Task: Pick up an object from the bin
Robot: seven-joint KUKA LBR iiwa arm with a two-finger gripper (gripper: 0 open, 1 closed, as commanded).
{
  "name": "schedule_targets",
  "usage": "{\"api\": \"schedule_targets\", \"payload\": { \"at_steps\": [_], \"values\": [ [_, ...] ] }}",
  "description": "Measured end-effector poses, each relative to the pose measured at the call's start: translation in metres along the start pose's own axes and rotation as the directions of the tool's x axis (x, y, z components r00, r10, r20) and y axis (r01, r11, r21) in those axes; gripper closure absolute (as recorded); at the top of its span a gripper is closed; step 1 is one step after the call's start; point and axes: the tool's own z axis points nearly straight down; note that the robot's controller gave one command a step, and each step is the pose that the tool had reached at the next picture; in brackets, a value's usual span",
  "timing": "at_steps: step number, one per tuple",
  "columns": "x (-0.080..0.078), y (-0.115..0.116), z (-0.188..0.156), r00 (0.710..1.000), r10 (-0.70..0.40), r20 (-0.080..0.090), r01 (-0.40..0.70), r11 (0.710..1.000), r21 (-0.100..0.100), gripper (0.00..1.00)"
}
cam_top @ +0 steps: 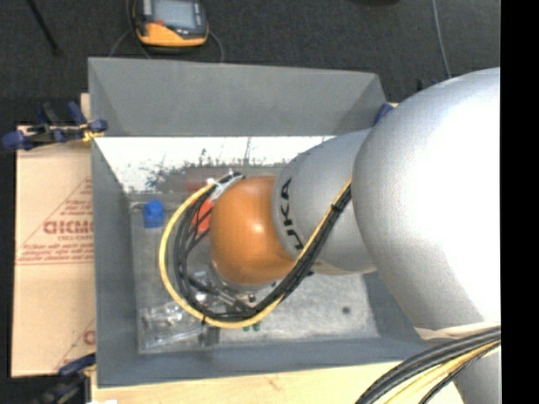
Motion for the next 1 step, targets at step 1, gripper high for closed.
{"api": "schedule_targets", "payload": {
  "at_steps": [1],
  "values": [
    [0.0,-0.0002,0.0,1.0,0.001,0.0,-0.001,1.0,0.0,1.0]
  ]
}}
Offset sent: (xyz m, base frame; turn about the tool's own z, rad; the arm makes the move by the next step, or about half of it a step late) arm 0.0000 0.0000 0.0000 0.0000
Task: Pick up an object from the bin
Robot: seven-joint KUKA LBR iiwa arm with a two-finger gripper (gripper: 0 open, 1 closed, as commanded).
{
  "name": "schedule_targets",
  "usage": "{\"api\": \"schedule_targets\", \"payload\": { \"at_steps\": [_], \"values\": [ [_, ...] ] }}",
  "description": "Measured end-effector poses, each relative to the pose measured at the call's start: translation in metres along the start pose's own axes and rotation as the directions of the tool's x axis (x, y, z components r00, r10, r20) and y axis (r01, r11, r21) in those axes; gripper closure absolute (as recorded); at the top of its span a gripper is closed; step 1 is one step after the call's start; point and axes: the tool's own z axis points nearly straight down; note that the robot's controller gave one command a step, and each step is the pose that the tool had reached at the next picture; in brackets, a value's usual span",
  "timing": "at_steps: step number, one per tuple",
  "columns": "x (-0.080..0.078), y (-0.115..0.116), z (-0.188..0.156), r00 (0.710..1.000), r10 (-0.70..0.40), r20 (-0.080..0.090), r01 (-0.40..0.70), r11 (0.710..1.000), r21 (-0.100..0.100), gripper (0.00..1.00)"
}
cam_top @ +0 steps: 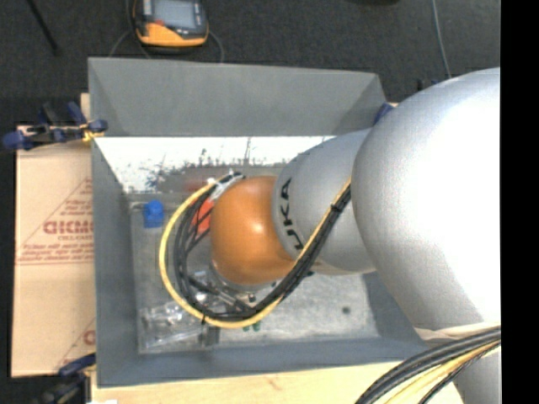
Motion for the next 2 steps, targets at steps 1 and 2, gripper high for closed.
{"api": "schedule_targets", "payload": {
  "at_steps": [1,2],
  "values": [
    [-0.005,-0.016,-0.113,1.0,-0.018,0.007,0.018,1.0,0.002,1.0],
    [-0.016,0.044,-0.191,0.922,-0.388,0.006,0.388,0.922,0.002,1.0]
  ]
}}
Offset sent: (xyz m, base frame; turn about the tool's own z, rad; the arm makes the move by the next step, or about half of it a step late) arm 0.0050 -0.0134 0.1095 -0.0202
